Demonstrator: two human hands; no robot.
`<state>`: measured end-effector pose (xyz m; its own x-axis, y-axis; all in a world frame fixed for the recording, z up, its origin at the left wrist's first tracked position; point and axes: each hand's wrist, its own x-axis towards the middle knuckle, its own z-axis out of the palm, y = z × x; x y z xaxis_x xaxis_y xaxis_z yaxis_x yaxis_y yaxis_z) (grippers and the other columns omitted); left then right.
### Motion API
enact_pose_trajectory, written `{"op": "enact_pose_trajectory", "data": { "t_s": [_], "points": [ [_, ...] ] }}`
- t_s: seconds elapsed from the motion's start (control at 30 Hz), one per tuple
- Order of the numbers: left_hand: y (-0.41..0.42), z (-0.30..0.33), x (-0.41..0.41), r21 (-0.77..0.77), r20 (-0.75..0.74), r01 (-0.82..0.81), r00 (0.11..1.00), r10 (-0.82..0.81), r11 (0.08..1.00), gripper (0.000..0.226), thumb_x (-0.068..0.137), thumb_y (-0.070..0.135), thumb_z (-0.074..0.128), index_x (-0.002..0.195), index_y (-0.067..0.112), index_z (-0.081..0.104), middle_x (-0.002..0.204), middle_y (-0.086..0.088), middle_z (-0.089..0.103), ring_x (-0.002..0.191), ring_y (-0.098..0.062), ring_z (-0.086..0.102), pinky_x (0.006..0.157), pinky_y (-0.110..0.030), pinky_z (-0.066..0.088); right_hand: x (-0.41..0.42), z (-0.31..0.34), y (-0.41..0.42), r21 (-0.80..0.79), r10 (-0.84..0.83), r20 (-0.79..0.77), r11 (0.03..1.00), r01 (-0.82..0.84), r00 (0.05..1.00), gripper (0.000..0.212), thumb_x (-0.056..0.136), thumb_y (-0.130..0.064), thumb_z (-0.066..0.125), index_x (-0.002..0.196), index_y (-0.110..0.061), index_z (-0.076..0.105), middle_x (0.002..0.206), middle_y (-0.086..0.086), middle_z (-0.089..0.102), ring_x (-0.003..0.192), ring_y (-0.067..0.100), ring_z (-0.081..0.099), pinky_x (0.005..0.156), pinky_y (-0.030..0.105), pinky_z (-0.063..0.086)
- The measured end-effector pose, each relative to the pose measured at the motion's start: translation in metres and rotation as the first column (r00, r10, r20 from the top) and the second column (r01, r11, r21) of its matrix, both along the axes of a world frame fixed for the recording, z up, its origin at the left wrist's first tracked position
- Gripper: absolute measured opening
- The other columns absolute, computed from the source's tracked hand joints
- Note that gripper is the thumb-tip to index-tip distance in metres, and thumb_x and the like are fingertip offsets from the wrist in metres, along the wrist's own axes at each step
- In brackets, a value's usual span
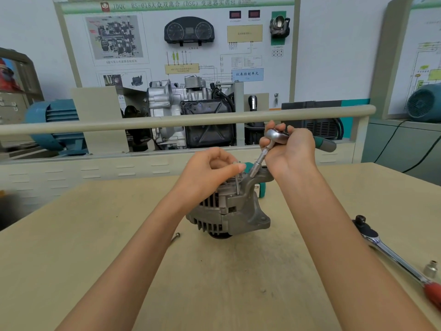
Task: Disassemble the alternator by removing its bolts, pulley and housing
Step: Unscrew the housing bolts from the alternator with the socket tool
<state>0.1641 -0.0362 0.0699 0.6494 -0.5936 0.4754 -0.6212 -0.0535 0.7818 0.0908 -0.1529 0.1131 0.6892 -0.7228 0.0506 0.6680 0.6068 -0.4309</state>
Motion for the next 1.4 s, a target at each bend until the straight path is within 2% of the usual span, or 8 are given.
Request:
{"op": "enact_pose_trajectory", "data": {
  "t_s": [0.2,0.37,0.63,0.8,0.93,1.1,1.23,1.4],
  "points": [
    [0.025,0.024,0.006,-0.236,-0.088,-0.005,0.996,-0.016,0.972,0.004,0.086,0.020,0.069,0.085,0.016,0.068,0.074,0.004,0.075,0.074,-0.006,0.071,0.071,-0.015,0.055,-0.002,-0.002,-0.005,0.024,0.033,-0.002,0.999,-0.033,0.999,0.030,0.099,-0.006,0.023,0.073,-0.012,0.038,0.060,-0.003,0.044,0.053,0.012,0.050,0.046,0.022,0.029],
    [0.055,0.018,0.037,0.079,-0.145,-0.167,0.974,0.177,0.983,0.003,0.088,0.018,0.067,0.087,0.017,0.070,0.076,0.000,0.071,0.070,-0.011,0.065,0.058,-0.020,0.054,-0.002,-0.002,-0.008,0.031,0.062,0.008,0.998,-0.062,0.998,0.028,0.098,-0.005,0.022,0.076,-0.012,0.039,0.058,-0.003,0.043,0.052,0.012,0.050,0.046,0.021,0.028],
    [0.072,-0.058,0.081,0.482,0.011,-0.420,0.880,0.474,0.769,0.018,0.089,0.016,0.068,0.093,0.000,0.073,0.068,-0.009,0.062,0.057,-0.017,0.055,0.049,-0.022,0.048,-0.006,0.002,-0.016,0.070,0.172,0.051,0.982,-0.175,0.984,0.032,0.095,-0.005,0.019,0.072,-0.012,0.041,0.049,-0.004,0.043,0.048,0.009,0.049,0.044,0.020,0.029],
    [0.078,-0.078,0.088,0.579,0.185,-0.492,0.856,0.483,0.650,0.020,0.091,0.020,0.064,0.098,0.005,0.075,0.068,-0.007,0.063,0.055,-0.020,0.054,0.044,-0.021,0.040,-0.010,-0.001,-0.022,0.124,0.193,0.071,0.972,-0.201,0.979,0.027,0.094,-0.005,0.019,0.080,-0.010,0.042,0.058,-0.004,0.043,0.046,0.009,0.050,0.040,0.019,0.029],
    [0.079,-0.095,0.090,0.621,0.254,-0.520,0.841,0.477,0.586,0.020,0.091,0.022,0.063,0.098,0.008,0.076,0.094,-0.010,0.074,0.074,-0.017,0.057,0.063,-0.022,0.038,-0.013,-0.001,-0.021,0.117,0.187,0.062,0.974,-0.193,0.980,0.028,0.094,-0.005,0.020,0.078,-0.010,0.043,0.051,-0.004,0.044,0.041,0.009,0.050,0.039,0.017,0.029],
    [0.083,-0.099,0.089,0.665,0.266,-0.511,0.843,0.466,0.544,0.035,0.092,0.043,0.058,0.076,0.014,0.066,0.068,-0.003,0.061,0.067,-0.019,0.056,0.056,-0.023,0.038,-0.014,0.001,-0.021,0.122,0.197,0.071,0.971,-0.204,0.978,0.029,0.094,-0.005,0.020,0.077,-0.011,0.042,0.055,-0.005,0.043,0.044,0.009,0.050,0.040,0.018,0.029],
    [0.083,-0.101,0.083,0.766,0.214,-0.405,0.893,0.395,0.500,0.069,0.078,0.061,0.066,0.128,0.015,0.052,0.119,-0.007,0.058,0.103,-0.019,0.055,0.084,-0.026,0.044,-0.016,0.001,-0.022,0.135,0.215,0.058,0.966,-0.221,0.975,0.029,0.094,-0.005,0.021,0.076,-0.011,0.043,0.061,-0.004,0.043,0.048,0.009,0.048,0.040,0.019,0.030],
    [0.081,-0.109,0.076,0.682,0.258,-0.452,0.885,0.389,0.575,0.046,0.087,0.040,0.066,0.123,0.013,0.055,0.102,-0.004,0.058,0.098,-0.020,0.057,0.081,-0.027,0.045,-0.017,0.000,-0.022,0.170,0.235,0.067,0.955,-0.243,0.970,0.030,0.094,-0.005,0.021,0.074,-0.011,0.043,0.063,-0.002,0.045,0.050,0.009,0.046,0.039,0.018,0.030]
  ]
}}
